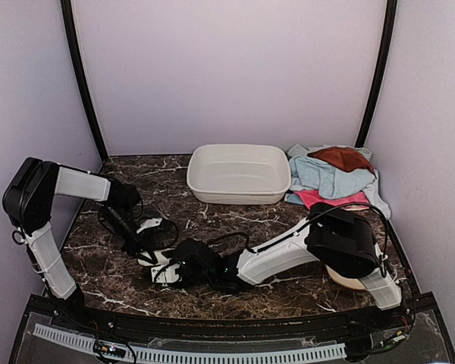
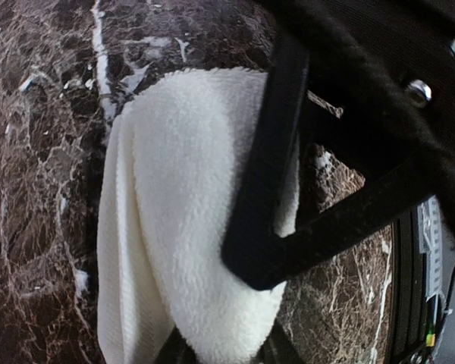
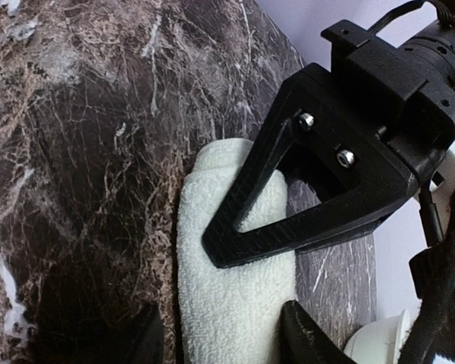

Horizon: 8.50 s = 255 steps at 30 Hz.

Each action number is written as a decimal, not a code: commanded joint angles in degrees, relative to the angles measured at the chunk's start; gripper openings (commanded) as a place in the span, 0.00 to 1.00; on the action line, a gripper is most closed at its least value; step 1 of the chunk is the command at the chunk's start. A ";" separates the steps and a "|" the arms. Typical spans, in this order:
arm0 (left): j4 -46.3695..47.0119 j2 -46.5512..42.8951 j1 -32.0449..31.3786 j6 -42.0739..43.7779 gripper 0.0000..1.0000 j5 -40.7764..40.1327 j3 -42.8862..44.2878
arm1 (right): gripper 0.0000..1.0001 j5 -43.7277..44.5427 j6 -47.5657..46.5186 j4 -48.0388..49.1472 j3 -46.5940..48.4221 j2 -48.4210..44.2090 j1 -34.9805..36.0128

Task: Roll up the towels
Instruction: Roll the towel at the center of the board, then pick up the towel from the center of the board, then place the towel in the bin.

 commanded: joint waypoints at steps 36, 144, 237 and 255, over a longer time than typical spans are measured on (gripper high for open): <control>20.88 -49.04 7.80 16.06 0.65 -2.32 -27.91 | 0.13 -42.55 57.13 -55.23 40.38 19.06 -12.42; 39.89 43.89 -12.62 -9.61 0.00 -36.57 73.41 | 0.66 -24.21 74.41 -13.64 -37.39 -57.67 -40.94; 49.72 50.77 -11.73 -3.97 0.81 -49.01 78.76 | 0.99 -21.56 77.75 -16.96 -29.63 -52.93 -45.65; 26.77 29.99 -8.92 -20.61 0.99 -47.09 79.05 | 0.88 11.02 80.05 -57.18 -5.03 -40.93 -55.07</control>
